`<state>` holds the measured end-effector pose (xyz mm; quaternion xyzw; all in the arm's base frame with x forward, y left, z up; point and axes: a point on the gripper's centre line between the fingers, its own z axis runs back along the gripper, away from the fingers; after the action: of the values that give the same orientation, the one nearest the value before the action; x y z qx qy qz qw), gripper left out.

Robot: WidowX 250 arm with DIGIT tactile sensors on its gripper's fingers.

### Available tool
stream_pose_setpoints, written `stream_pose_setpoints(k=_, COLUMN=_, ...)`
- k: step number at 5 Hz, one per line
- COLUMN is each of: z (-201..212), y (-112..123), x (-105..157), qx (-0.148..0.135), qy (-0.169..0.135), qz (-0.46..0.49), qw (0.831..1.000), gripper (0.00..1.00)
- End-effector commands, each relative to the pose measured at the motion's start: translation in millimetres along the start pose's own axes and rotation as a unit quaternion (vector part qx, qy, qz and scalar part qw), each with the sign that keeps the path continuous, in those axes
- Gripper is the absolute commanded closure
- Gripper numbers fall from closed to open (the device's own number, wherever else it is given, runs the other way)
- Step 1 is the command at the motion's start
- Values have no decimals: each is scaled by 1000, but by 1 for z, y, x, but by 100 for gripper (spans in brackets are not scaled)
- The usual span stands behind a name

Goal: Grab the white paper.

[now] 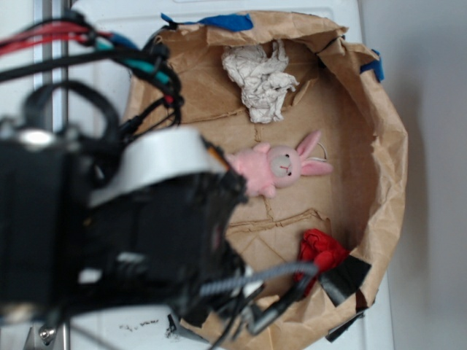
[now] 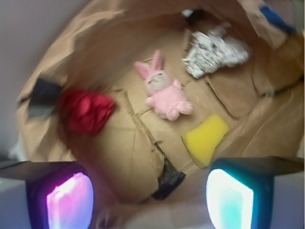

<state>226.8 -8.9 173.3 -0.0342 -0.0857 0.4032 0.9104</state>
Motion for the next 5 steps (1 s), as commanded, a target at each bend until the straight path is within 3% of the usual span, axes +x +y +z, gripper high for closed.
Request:
stream_pose_setpoints(k=1, z=-14, y=12, x=36, qx=-28, qy=-28, qz=94, qw=995, gripper=0)
stream_pose_setpoints(k=2, z=-34, y=14, x=54, qx=-8, qy=-75, qz=125, qw=989, gripper=0)
stream_pose_setpoints(k=5, z=-70, y=54, x=83, qx=64, qy=-150, qz=138, qw=977, gripper=0)
